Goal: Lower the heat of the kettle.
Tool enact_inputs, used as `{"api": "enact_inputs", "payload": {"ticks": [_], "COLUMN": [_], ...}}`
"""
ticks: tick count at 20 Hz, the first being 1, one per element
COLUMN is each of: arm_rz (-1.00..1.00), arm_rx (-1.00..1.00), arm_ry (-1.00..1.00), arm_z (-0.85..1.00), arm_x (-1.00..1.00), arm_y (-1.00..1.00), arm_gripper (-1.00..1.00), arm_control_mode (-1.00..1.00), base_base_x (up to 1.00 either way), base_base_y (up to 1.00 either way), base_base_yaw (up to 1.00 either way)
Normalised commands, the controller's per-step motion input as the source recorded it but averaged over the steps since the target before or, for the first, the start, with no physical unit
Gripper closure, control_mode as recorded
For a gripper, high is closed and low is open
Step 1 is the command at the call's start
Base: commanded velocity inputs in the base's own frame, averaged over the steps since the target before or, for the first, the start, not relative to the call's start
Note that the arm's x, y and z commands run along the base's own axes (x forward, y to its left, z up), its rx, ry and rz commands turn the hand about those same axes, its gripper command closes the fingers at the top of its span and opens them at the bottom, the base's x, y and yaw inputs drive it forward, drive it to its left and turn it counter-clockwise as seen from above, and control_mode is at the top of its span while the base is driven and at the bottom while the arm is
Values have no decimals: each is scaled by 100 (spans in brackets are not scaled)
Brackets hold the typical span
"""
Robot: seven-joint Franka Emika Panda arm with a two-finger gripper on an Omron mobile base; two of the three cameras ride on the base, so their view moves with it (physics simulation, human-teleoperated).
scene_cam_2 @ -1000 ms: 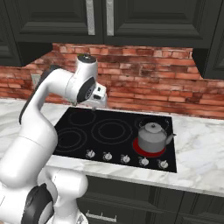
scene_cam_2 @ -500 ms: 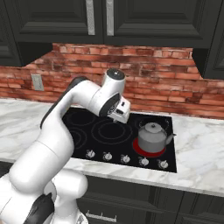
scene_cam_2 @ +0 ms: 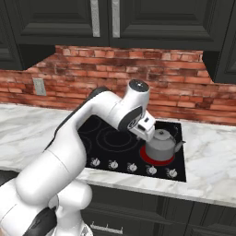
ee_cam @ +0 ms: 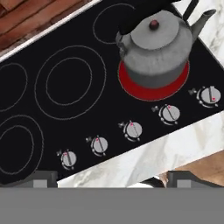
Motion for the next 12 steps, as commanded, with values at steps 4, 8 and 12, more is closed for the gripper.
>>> {"api": "enact_inputs", "payload": {"ticks": [4,8,12], "arm_rz": [-2,0,0], "arm_rx": [-2,-5,-2], "arm_ry": [0,0,1], "arm_z": [-34,-34,-11], "arm_x": [-36,-39,-27], "arm_y": [-42,-33,-34], "arm_gripper": [-100,-100,-100], "arm_control_mode": [-100,-100,-100], "base_base_x": [0,0,0], "base_base_y": [0,0,0], "base_base_yaw": [0,0,0]}}
